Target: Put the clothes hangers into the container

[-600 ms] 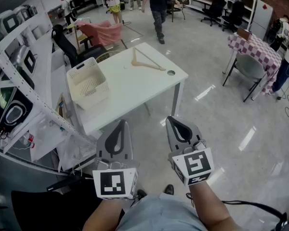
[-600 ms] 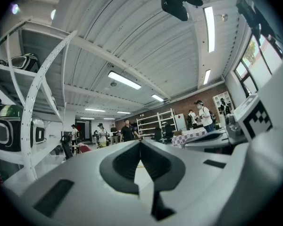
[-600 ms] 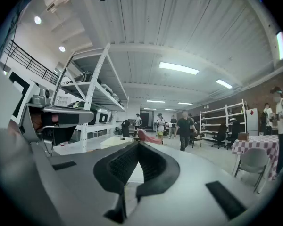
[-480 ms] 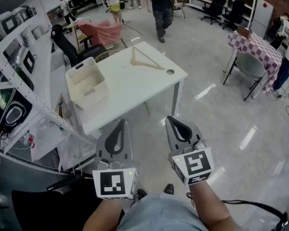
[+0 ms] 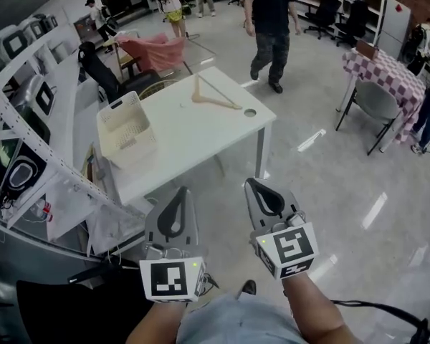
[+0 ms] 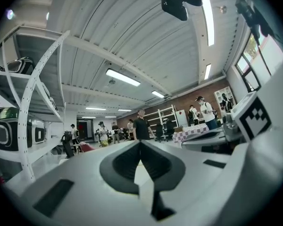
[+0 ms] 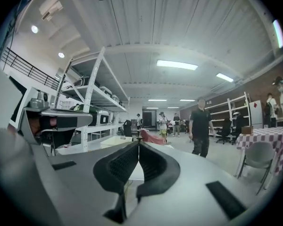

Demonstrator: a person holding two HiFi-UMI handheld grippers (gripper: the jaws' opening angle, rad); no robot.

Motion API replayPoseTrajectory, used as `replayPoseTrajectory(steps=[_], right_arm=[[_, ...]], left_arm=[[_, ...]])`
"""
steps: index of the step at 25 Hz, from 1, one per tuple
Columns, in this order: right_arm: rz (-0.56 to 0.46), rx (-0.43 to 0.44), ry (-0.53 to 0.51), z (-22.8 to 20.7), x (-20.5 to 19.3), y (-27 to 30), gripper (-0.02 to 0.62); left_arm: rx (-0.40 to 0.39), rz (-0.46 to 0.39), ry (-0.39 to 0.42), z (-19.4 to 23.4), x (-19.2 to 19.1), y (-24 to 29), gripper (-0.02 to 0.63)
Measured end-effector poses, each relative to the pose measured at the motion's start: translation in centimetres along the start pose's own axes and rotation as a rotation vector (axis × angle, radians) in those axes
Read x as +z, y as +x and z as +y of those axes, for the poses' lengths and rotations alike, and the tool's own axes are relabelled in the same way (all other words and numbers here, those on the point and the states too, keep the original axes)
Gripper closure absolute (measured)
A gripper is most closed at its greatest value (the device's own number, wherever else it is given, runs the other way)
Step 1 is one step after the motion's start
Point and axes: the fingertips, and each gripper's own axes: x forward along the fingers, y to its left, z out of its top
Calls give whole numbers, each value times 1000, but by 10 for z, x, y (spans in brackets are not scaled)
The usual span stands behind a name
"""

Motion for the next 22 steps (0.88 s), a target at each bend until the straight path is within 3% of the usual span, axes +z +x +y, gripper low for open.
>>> replayPoseTrajectory(steps=[12, 22], right_arm=[[27, 27, 10, -23, -23, 47, 583], [88, 62, 35, -54, -45, 162, 584]], left_arm=[[12, 32, -20, 11, -30, 49, 595], [3, 93, -92, 59, -66, 156, 595]])
